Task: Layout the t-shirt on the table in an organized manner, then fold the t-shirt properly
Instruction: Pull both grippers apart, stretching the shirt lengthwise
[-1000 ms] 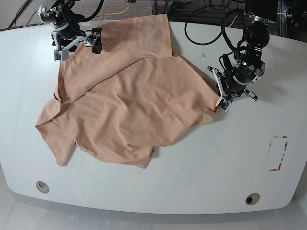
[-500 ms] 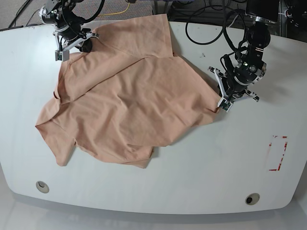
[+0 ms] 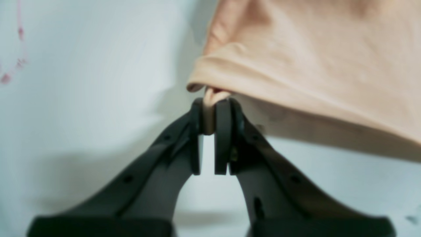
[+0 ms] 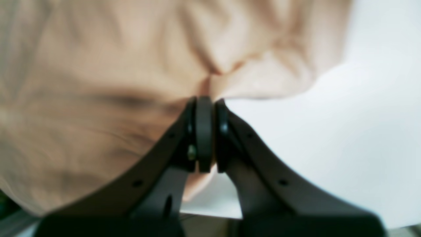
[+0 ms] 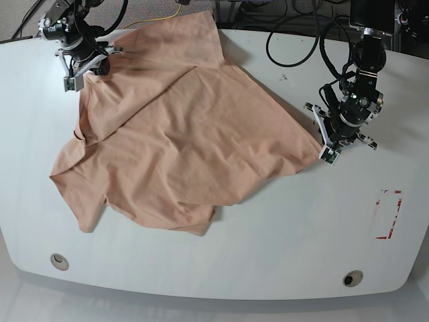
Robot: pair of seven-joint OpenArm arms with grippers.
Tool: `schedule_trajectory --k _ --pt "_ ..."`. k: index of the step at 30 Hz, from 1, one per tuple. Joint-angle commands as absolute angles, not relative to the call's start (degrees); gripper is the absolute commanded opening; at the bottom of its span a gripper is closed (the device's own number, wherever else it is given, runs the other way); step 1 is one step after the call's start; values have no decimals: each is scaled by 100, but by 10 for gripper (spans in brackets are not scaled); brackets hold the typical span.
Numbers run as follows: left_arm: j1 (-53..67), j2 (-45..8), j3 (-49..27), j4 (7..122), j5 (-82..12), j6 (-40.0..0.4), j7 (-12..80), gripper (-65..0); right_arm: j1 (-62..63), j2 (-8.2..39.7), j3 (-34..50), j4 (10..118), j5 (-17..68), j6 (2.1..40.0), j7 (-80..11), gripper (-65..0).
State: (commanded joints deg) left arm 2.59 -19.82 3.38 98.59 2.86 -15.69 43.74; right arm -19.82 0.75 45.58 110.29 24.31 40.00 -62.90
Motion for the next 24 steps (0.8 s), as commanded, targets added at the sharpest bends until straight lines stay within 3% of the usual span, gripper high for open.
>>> schedule_trajectory --k 24 --pt "-1411 -2009 330 10316 1859 -1578 4374 -618 -233 1516 4541 11152 2431 4000 -7459 -650"
